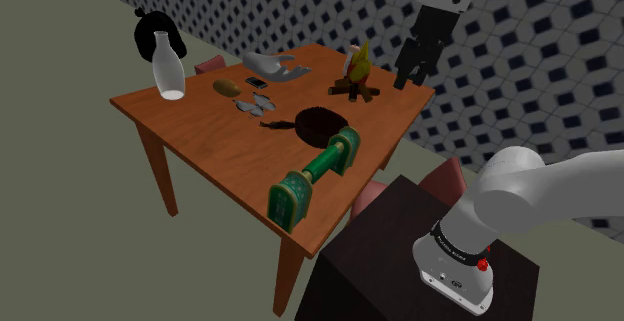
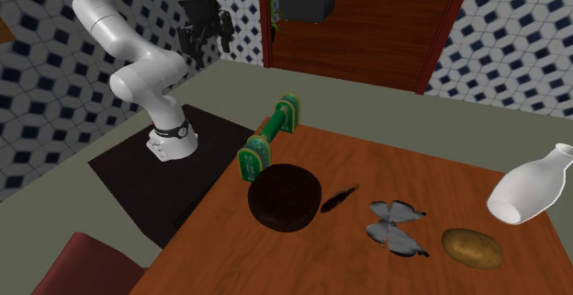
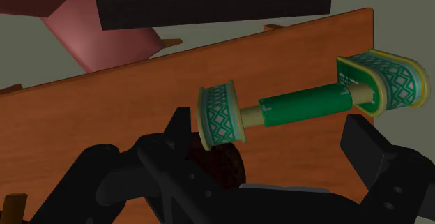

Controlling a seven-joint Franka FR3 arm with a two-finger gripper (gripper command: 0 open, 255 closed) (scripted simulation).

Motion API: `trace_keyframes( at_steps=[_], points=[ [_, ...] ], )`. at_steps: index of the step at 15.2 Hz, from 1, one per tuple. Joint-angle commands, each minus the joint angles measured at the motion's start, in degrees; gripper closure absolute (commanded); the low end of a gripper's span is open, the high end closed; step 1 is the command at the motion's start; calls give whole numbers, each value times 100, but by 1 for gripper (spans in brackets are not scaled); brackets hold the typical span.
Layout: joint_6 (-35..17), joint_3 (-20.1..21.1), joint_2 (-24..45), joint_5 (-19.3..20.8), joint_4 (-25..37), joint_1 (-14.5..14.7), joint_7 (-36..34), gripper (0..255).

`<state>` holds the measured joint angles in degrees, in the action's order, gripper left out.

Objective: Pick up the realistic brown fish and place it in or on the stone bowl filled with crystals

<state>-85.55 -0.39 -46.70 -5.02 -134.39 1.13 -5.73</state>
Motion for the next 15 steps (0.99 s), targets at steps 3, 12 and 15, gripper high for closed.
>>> trace_keyframes(
  at_steps=[3,12,15],
  points=[
    [-334,-146,274,134,-79,63,410,0],
    [-1792,-717,1867,518,17,361,2154,0],
    [-2223,-860,2490,553,205,464,2712,0]
  ],
)
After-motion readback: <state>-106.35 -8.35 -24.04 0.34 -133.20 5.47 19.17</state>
